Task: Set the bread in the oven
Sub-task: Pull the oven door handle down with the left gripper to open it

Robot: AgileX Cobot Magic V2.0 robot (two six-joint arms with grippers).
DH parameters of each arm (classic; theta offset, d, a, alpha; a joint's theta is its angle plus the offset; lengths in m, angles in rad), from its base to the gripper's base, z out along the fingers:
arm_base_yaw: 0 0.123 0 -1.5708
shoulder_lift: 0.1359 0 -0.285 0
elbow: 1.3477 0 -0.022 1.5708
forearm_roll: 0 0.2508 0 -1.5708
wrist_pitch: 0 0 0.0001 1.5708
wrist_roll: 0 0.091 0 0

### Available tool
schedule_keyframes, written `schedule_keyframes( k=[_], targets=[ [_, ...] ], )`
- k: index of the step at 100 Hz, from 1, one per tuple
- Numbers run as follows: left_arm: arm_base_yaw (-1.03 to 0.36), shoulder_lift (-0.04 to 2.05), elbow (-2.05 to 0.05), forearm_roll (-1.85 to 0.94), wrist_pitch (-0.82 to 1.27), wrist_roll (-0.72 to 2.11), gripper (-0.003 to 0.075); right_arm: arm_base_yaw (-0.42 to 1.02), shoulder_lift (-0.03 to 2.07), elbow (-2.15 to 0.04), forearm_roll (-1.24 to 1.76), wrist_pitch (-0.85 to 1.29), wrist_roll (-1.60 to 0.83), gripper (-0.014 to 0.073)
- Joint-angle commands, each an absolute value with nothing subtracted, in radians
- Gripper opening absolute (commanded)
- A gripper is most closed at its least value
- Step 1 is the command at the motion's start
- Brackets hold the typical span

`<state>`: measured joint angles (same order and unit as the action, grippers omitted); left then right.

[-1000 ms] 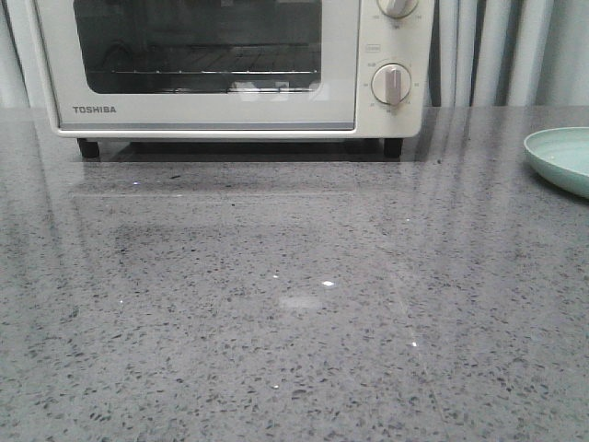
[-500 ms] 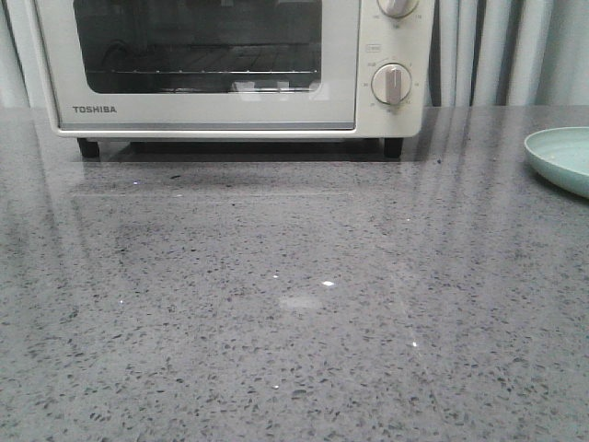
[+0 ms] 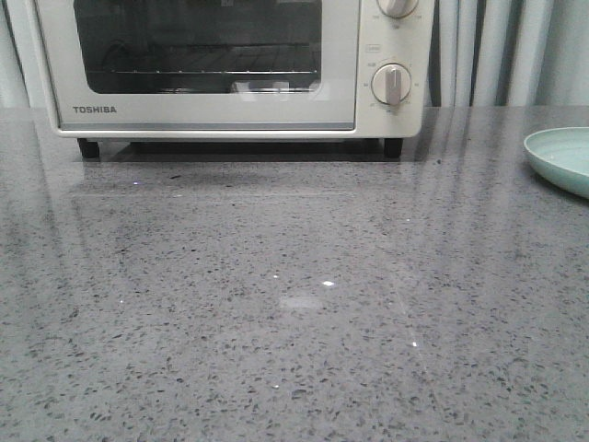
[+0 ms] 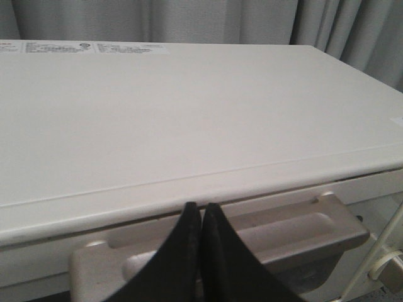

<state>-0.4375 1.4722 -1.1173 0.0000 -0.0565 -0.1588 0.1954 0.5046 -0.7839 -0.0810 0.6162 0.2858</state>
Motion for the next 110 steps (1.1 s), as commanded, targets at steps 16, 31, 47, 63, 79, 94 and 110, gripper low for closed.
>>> schedule_keyframes(
  k=[16, 31, 47, 63, 79, 94, 110],
  targets=[
    [-0.429, 1.440, -1.125, -0.011, -0.031, -0.167, -0.0021, 0.195, 0.517, -0.817, -0.098, 0.544, 0.280, -0.0075],
    [-0.429, 1.440, -1.077, -0.019, -0.031, -0.167, -0.0021, 0.195, 0.517, -0.817, -0.098, 0.544, 0.280, -0.0075],
    [-0.429, 1.440, -0.993, -0.049, -0.030, -0.167, -0.0021, 0.195, 0.517, -0.817, -0.098, 0.544, 0.280, -0.0075],
    [-0.443, 1.392, -0.872, -0.078, -0.030, -0.167, -0.0021, 0.195, 0.517, -0.817, -0.103, 0.544, 0.280, -0.0075],
    [-0.494, 1.271, -0.757, -0.127, -0.030, -0.167, -0.0021, 0.195, 0.517, -0.817, -0.103, 0.555, 0.280, -0.0075],
    [-0.596, 1.095, -0.720, -0.136, 0.011, -0.167, -0.0021, 0.195, 0.517, -0.817, -0.103, 0.609, 0.280, -0.0075],
    [-0.715, 0.906, -0.720, -0.141, 0.054, -0.167, -0.0022, 0.195, 0.517, -0.813, -0.103, 0.712, 0.280, -0.0075]
  ],
)
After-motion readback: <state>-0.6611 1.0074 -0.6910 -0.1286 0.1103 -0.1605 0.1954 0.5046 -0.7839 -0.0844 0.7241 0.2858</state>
